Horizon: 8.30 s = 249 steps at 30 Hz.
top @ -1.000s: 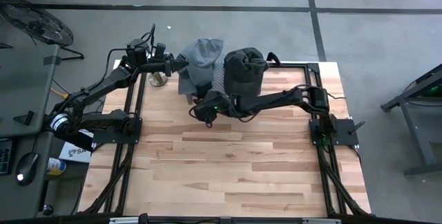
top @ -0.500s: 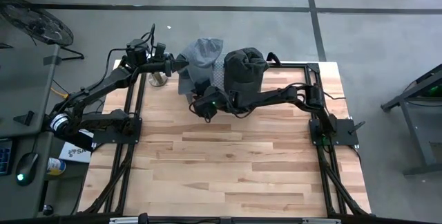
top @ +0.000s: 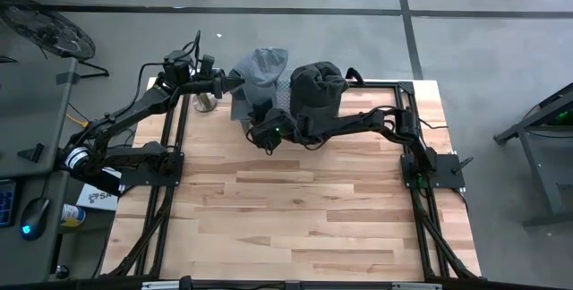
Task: Pick & Place hat
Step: Stack the gray cap on top of the other gray cap on the shelf
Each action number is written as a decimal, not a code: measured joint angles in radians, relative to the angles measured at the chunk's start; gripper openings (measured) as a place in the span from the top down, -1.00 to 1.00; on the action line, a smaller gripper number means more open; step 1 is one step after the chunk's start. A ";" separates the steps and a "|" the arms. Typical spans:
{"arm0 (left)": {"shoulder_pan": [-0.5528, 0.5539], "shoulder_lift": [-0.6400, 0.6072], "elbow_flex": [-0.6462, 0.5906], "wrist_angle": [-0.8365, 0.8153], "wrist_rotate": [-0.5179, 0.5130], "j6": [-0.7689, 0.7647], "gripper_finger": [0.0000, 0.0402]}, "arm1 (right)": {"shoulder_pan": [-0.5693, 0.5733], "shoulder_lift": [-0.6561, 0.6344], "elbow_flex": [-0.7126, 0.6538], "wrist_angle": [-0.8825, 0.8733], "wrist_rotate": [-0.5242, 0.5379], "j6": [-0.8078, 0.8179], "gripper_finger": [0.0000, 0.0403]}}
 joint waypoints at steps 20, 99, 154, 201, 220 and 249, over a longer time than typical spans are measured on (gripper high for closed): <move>0.000 0.000 0.000 0.008 0.020 -0.009 1.00 | 0.036 0.006 0.000 -0.025 0.060 0.043 0.57; 0.000 0.164 0.000 -0.234 -0.092 0.080 0.27 | 0.066 -0.484 0.523 -1.332 0.252 1.046 0.61; 0.000 -0.251 0.080 -1.248 -0.581 0.079 0.13 | 0.151 -0.484 0.523 -1.412 0.195 1.259 0.61; 0.000 -0.076 -0.115 -0.859 -0.727 0.057 0.13 | 0.140 -0.484 0.523 -1.474 0.343 1.348 0.61; 0.000 -0.045 -0.115 -0.904 -0.643 -0.014 0.85 | 0.141 -0.484 0.523 -1.489 0.257 1.152 0.61; 0.000 -0.281 0.046 -1.537 -0.295 0.177 0.97 | 0.140 -0.491 0.523 -1.497 0.088 1.135 0.61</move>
